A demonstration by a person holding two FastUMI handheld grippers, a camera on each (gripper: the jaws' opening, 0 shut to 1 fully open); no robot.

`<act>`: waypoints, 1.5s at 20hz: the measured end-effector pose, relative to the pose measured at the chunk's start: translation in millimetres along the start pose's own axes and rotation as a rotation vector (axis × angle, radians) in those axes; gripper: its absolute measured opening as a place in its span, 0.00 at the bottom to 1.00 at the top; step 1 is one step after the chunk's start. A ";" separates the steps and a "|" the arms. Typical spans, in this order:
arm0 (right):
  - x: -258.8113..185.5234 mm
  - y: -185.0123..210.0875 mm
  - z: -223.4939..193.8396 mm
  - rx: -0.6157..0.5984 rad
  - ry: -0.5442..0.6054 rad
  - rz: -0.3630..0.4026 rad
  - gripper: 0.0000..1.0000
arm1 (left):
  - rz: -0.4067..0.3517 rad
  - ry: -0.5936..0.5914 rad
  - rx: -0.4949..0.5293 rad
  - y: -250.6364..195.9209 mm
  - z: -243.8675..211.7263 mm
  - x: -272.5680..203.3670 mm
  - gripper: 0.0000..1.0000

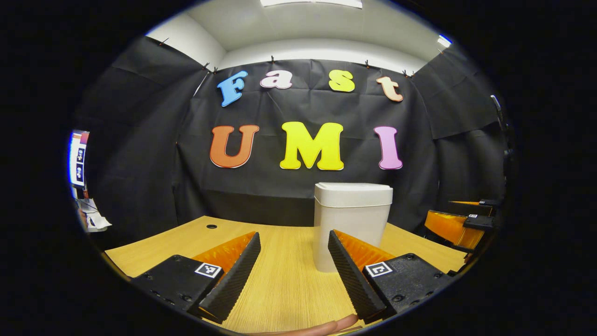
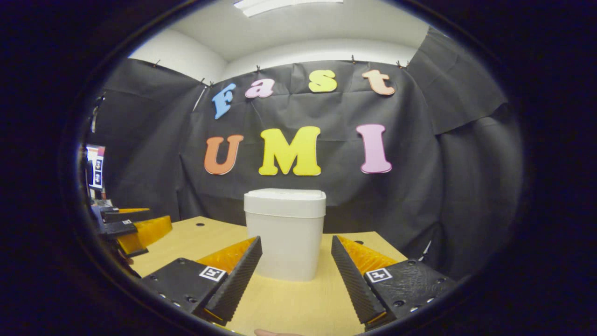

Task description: Press the lid of the desktop garbage bin to open it, pick up the crumpled paper on the desktop and throw it into the bin, then pick up the pop can on the desktop and drop it into the bin, and finally close the garbage bin lid.

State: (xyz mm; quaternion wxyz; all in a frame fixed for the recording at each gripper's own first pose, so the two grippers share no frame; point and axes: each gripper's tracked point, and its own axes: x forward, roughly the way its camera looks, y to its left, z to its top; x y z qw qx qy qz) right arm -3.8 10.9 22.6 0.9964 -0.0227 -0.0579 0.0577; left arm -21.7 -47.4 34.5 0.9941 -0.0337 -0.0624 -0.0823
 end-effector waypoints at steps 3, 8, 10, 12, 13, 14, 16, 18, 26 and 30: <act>4.6 -8.4 -4.8 -0.029 0.006 -0.018 0.93 | 0.018 0.011 0.010 2.8 -6.5 4.1 0.96; 9.8 -8.4 -14.7 -0.027 0.042 -0.019 0.93 | 0.010 0.026 -0.016 4.2 -8.7 4.6 0.96; 11.1 -6.1 -19.3 -0.027 0.055 -0.016 0.93 | 0.010 0.021 -0.022 7.3 -7.0 3.7 0.96; 12.9 -9.0 -18.5 -0.042 0.052 -0.032 0.93 | 0.009 0.028 -0.029 7.8 -9.1 4.6 0.96; 13.7 -9.2 -21.0 -0.049 0.055 -0.035 0.93 | 0.013 0.030 -0.029 9.6 -9.1 5.2 0.96; 14.5 -6.8 -22.7 -0.051 0.060 -0.028 0.89 | 0.017 0.032 -0.028 11.0 -8.5 5.6 0.96; 14.0 -6.3 -26.8 -0.046 0.079 -0.025 0.98 | 0.030 0.031 -0.040 15.2 -8.2 4.2 0.96; 14.9 -7.4 -26.8 -0.040 0.085 -0.019 0.93 | 0.023 0.036 -0.051 11.5 -10.0 5.2 0.95; 15.6 -22.8 -26.1 -0.014 0.093 -0.044 0.93 | 0.006 0.056 -0.036 1.9 -15.7 5.7 0.96; 14.6 -23.0 -26.1 -0.019 0.095 -0.044 0.93 | 0.008 0.051 -0.026 1.1 -13.9 4.6 0.96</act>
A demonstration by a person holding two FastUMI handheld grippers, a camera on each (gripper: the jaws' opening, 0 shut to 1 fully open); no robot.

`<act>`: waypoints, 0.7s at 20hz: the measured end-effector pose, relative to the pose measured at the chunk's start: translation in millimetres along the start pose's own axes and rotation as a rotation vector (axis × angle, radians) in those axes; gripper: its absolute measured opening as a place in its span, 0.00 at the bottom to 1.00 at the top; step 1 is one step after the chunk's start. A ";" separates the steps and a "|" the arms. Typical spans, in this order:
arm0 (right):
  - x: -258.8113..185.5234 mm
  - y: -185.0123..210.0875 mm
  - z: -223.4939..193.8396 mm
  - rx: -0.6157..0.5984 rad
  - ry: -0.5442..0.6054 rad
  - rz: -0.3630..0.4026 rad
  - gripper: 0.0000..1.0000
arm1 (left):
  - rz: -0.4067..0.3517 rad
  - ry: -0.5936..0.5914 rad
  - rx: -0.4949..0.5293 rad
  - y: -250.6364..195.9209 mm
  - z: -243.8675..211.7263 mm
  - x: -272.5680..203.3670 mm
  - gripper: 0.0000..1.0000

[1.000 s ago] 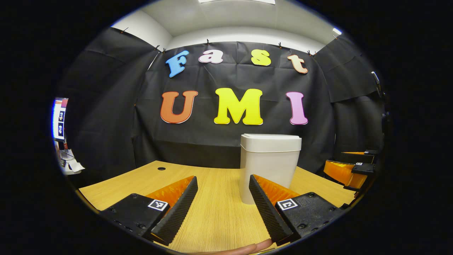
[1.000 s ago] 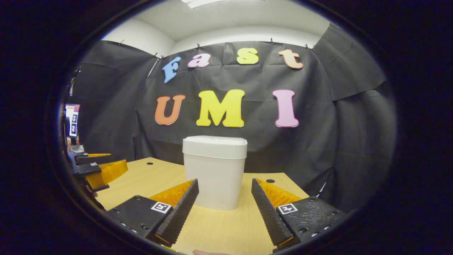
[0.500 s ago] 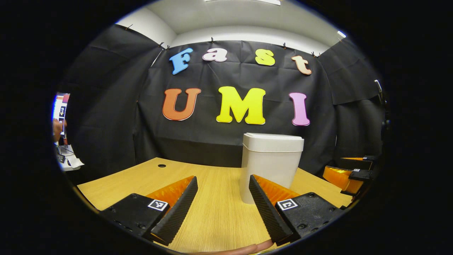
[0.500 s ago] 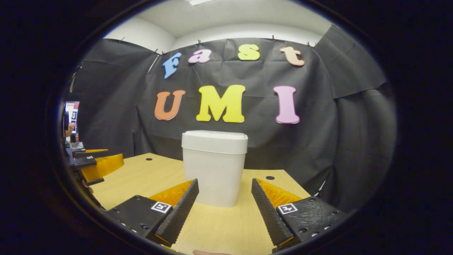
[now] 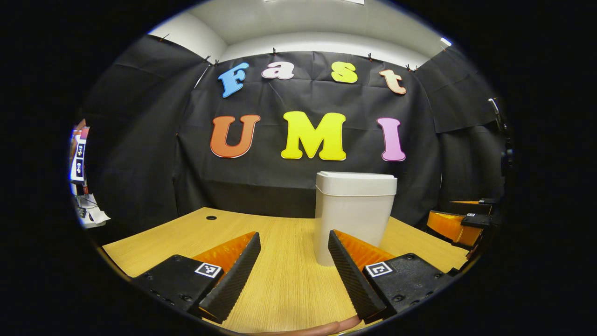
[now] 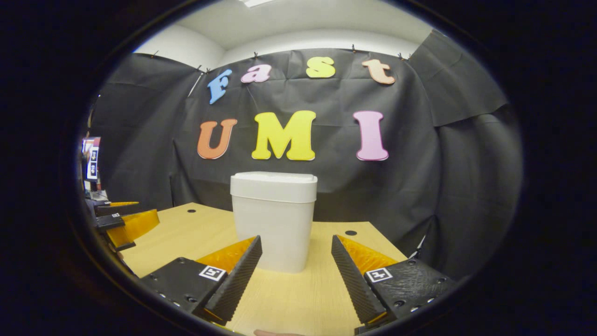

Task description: Press the lid of the desktop garbage bin to open it, pick up the crumpled paper on the desktop and throw it into the bin, then pick up the pop can on the desktop and drop it into the bin, and finally close the garbage bin lid.

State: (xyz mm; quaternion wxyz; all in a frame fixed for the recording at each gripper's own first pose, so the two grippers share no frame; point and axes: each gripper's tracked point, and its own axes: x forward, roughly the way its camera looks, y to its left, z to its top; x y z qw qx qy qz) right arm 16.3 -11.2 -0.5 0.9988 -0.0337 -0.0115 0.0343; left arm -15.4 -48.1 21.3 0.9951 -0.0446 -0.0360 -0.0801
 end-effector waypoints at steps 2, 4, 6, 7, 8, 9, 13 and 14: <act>-1.3 5.2 -2.1 -0.003 0.005 0.014 0.93 | 0.005 0.000 0.003 1.2 -1.1 -0.1 0.96; -0.7 6.6 -1.9 -0.006 0.006 0.019 0.93 | 0.011 -0.001 0.007 2.4 -1.3 -0.1 0.96; -0.6 8.9 -3.2 -0.010 0.008 0.023 0.93 | 0.017 -0.001 0.009 2.3 -1.7 1.8 0.96; -1.4 9.6 -3.3 -0.012 0.009 0.025 0.93 | 0.018 0.000 0.010 2.3 -2.0 2.5 0.96; -1.7 10.5 -2.3 -0.014 0.007 0.027 0.93 | 0.018 0.002 0.010 2.1 -2.6 3.1 0.96; -2.5 10.8 -1.8 -0.016 0.005 0.028 0.93 | 0.020 0.002 0.013 2.1 -3.3 2.4 0.96; -4.7 11.5 1.3 -0.024 -0.008 0.027 0.93 | 0.031 -0.007 0.027 3.1 -0.9 1.0 0.96; -5.2 12.7 2.8 -0.027 -0.013 0.029 0.93 | 0.034 -0.007 0.028 4.0 -0.2 0.9 0.96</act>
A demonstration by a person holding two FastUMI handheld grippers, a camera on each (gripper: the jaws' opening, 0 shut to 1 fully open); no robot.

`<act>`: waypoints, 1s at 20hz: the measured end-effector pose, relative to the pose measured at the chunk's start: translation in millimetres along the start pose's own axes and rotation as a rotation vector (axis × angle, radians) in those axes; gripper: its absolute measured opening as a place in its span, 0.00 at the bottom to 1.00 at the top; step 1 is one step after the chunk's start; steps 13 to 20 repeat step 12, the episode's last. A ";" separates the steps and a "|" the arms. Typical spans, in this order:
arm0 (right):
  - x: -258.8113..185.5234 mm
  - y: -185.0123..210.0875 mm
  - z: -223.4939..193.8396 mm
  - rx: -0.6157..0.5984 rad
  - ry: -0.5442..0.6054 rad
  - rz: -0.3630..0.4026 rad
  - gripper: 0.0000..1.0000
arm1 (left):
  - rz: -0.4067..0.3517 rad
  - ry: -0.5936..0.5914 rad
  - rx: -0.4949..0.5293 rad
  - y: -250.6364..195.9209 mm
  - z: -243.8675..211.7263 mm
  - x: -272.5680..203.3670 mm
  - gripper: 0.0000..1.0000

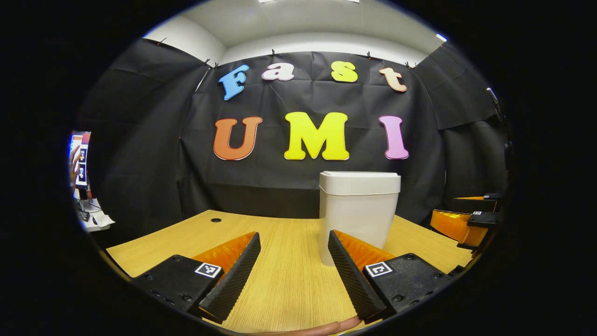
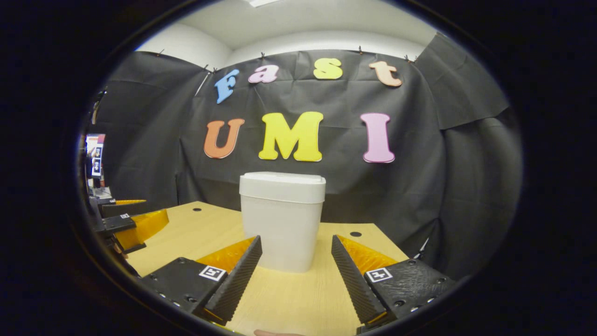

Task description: Press the lid of the desktop garbage bin to open it, pick up the crumpled paper on the desktop and throw it into the bin, then pick up the pop can on the desktop and drop it into the bin, and finally close the garbage bin lid.

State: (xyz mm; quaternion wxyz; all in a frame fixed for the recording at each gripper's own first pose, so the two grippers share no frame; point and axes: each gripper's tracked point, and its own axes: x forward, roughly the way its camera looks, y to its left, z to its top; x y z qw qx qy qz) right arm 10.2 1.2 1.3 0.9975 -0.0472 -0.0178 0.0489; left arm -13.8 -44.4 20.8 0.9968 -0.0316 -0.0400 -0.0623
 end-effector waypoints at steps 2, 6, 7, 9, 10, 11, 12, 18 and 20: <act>-3.9 3.6 2.0 -0.006 -0.004 0.007 0.98 | 0.000 0.001 -0.015 0.4 -0.1 -2.0 0.96; -7.7 9.2 5.5 -0.018 -0.018 0.015 0.93 | 0.018 -0.015 0.001 3.0 5.9 -4.6 0.96; -8.9 12.8 3.5 -0.026 -0.018 0.021 0.93 | 0.013 -0.020 -0.001 1.8 7.8 -6.1 0.96; -9.9 18.3 1.1 -0.041 -0.014 0.030 0.98 | 0.004 -0.024 -0.003 -0.1 8.7 -5.9 0.96; -9.4 19.7 0.7 -0.047 -0.014 0.032 0.98 | 0.010 -0.025 0.004 1.4 9.0 -4.8 0.96; -9.4 21.1 0.5 -0.048 -0.014 0.033 0.98 | 0.012 -0.023 0.009 1.9 7.9 -5.7 0.96; -9.5 22.2 1.0 -0.045 -0.013 0.035 0.98 | 0.010 -0.020 0.008 1.2 6.3 -4.9 0.96; -9.5 22.2 1.0 -0.045 -0.013 0.035 0.98 | 0.010 -0.020 0.008 1.2 6.3 -4.9 0.96; -9.5 22.2 1.0 -0.045 -0.013 0.035 0.98 | 0.010 -0.020 0.008 1.2 6.3 -4.9 0.96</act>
